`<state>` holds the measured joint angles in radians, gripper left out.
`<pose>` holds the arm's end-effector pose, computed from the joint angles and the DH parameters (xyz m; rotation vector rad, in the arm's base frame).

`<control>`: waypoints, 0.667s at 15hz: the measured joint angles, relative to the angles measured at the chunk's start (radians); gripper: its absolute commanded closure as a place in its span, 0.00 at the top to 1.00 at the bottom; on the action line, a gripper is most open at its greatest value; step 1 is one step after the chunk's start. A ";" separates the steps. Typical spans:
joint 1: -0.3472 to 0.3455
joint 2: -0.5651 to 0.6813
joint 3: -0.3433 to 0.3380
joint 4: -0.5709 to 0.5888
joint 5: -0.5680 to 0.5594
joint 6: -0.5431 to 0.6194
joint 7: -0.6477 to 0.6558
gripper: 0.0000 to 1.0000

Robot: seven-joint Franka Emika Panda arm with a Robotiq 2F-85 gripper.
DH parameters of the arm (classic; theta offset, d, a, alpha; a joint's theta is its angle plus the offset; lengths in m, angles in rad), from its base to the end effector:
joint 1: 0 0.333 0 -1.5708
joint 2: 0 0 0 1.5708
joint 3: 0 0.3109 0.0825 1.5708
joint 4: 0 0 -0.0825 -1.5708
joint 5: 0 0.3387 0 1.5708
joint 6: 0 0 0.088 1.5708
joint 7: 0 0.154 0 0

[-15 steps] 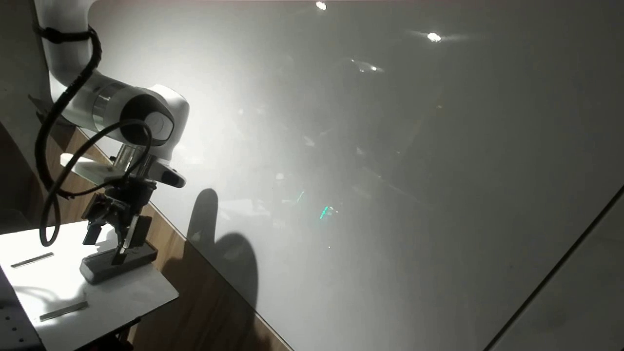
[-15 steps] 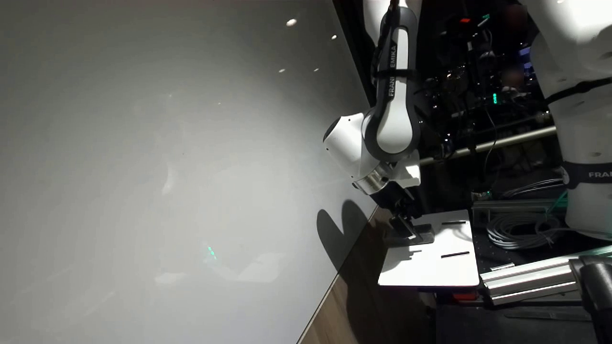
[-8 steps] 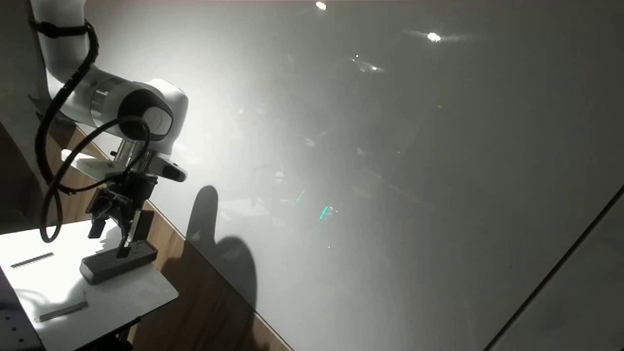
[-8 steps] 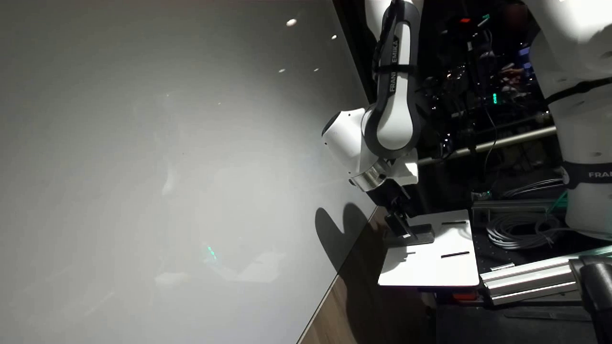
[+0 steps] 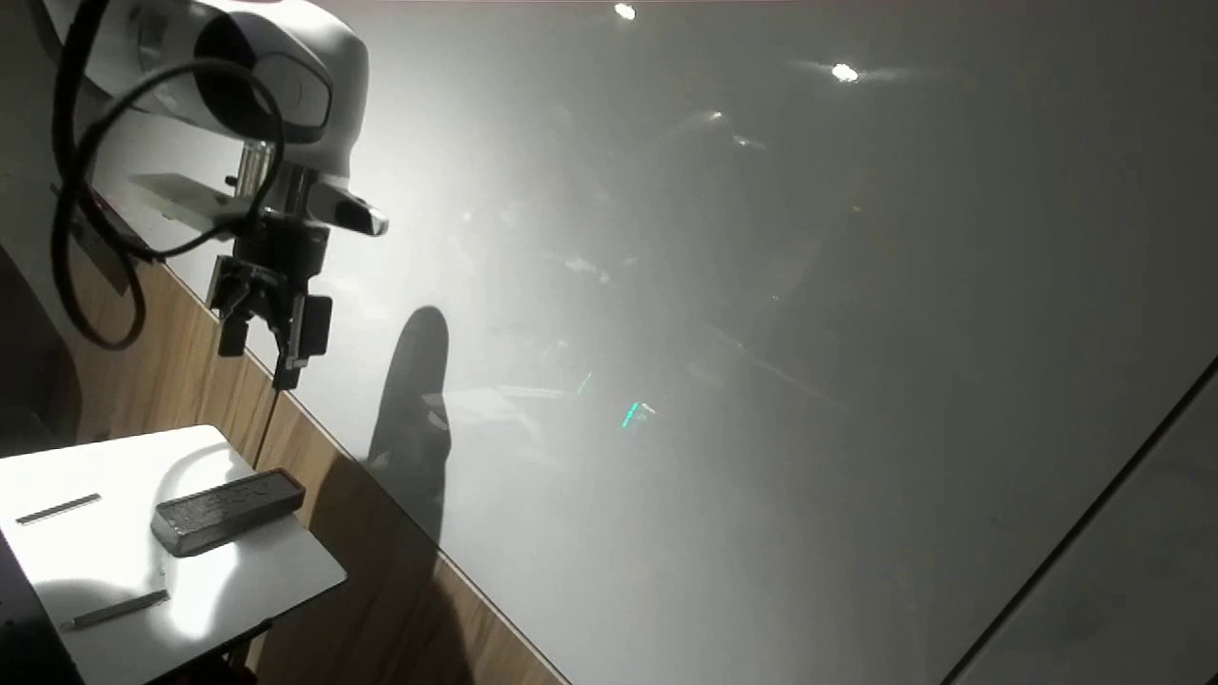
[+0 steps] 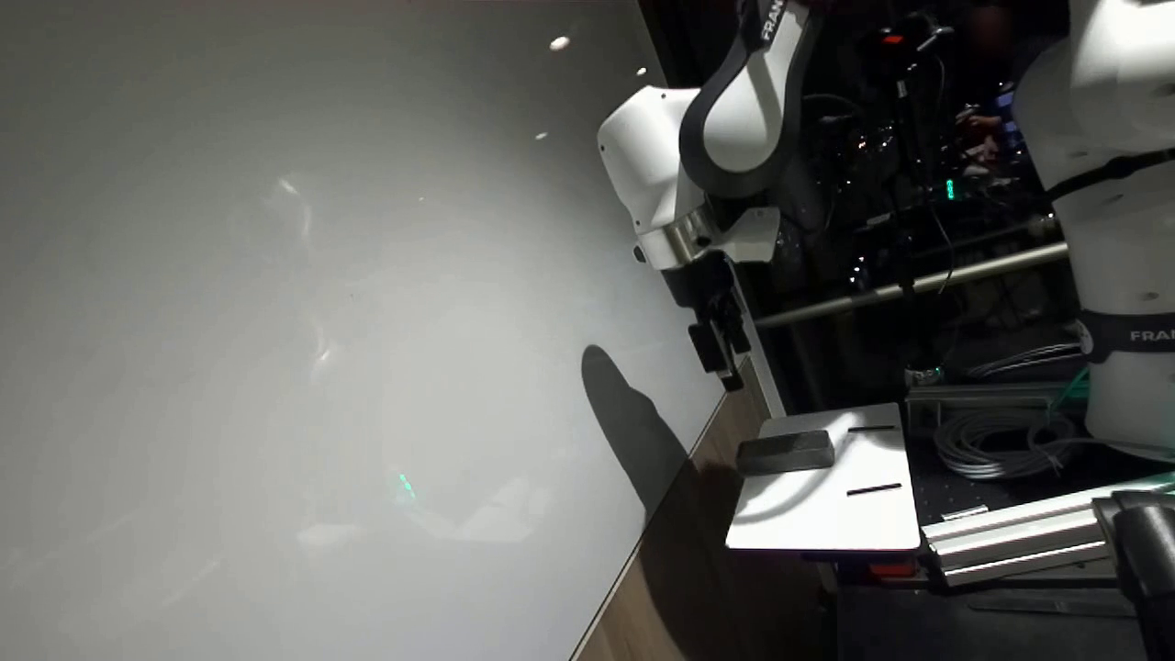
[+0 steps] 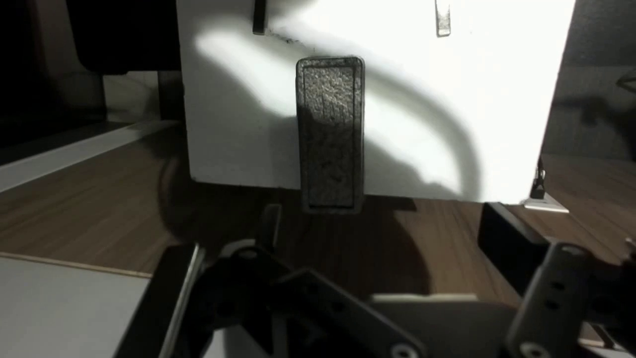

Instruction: Erase the drawing on the white board

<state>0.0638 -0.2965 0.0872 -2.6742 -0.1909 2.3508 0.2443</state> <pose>0.3638 0.0443 0.3110 2.9792 0.0582 0.0029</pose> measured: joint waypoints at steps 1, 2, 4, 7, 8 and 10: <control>0.005 -0.053 0.004 0.010 0.013 -0.050 -0.012 1.00; 0.010 -0.102 0.008 0.025 0.023 -0.104 -0.021 1.00; 0.017 -0.180 0.016 0.059 0.032 -0.200 -0.032 1.00; 0.027 -0.253 0.022 0.100 0.049 -0.281 -0.057 1.00; 0.030 -0.267 0.022 0.107 0.059 -0.288 -0.066 1.00; 0.034 -0.286 0.022 0.111 0.083 -0.288 -0.080 1.00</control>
<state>0.0979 -0.5828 0.1090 -2.5633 -0.1078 2.0626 0.1643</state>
